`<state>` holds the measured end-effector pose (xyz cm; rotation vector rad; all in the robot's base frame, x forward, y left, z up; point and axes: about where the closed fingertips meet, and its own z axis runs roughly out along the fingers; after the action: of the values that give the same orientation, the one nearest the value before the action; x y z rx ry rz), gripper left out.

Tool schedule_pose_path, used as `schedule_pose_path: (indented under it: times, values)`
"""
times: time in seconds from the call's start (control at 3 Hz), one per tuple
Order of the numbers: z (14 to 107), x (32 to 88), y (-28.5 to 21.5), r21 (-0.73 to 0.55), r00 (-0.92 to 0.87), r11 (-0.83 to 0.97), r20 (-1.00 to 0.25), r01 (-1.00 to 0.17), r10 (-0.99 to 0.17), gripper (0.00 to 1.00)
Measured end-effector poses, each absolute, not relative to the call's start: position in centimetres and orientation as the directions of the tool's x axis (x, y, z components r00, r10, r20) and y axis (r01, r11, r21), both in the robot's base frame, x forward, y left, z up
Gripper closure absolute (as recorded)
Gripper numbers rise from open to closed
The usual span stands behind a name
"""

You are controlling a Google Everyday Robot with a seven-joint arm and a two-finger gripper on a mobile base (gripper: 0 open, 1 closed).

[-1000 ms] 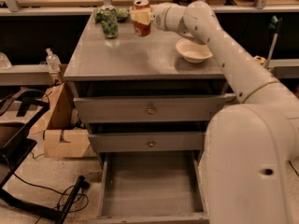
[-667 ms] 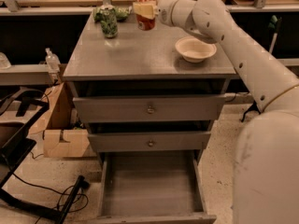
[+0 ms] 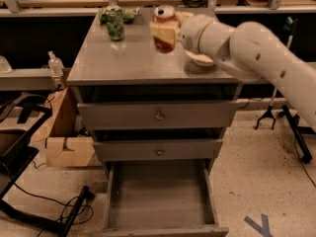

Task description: Place coke can into bottom drawer

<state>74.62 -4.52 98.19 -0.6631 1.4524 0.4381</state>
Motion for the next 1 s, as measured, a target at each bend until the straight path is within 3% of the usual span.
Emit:
schedule_pose_path:
  times: [0.67,1.0]
  values:
    - [84.8,64.3,-1.2,-0.045,-0.051,0.659,-0.991,-0.75,-0.126,1.0]
    - [80.0,63.4,-0.8,-0.004,-0.09,0.669,-0.99,-0.743,-0.106,1.0]
